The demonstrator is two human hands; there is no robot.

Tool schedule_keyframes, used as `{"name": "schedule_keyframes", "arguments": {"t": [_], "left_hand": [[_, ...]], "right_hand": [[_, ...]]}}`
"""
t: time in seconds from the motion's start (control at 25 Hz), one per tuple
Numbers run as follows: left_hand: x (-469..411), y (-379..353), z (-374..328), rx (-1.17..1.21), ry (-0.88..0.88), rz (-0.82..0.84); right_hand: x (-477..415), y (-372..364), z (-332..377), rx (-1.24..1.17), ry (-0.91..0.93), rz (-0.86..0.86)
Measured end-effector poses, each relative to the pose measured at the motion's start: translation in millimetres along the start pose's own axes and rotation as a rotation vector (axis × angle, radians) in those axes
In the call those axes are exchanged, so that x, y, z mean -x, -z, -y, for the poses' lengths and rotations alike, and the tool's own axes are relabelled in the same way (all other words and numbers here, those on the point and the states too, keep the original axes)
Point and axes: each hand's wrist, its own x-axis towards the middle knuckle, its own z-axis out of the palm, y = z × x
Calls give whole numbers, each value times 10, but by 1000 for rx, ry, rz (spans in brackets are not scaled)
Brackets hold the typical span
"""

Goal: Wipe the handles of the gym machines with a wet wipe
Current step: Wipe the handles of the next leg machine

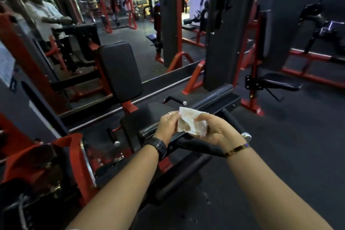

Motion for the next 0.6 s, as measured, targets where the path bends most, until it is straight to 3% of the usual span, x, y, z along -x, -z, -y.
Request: {"name": "schedule_keyframes", "arguments": {"t": [0.08, 0.24, 0.28, 0.4, 0.52, 0.6], "left_hand": [[-48, 87, 160, -245, -153, 77], [-166, 390, 449, -1365, -428, 374], [-196, 445, 496, -1553, -459, 401], [-228, 497, 571, -1809, -508, 439], [-250, 497, 624, -1834, -560, 403], [-266, 511, 625, -1806, -566, 416]], "right_hand": [[-56, 41, -46, 1, 15, 9], [-91, 82, -156, 22, 139, -29], [-69, 55, -185, 72, 190, -43], [-58, 6, -307, 492, 445, -312], [-45, 47, -470, 1119, 769, -503], [-113, 17, -644, 1483, 704, -506]]}}
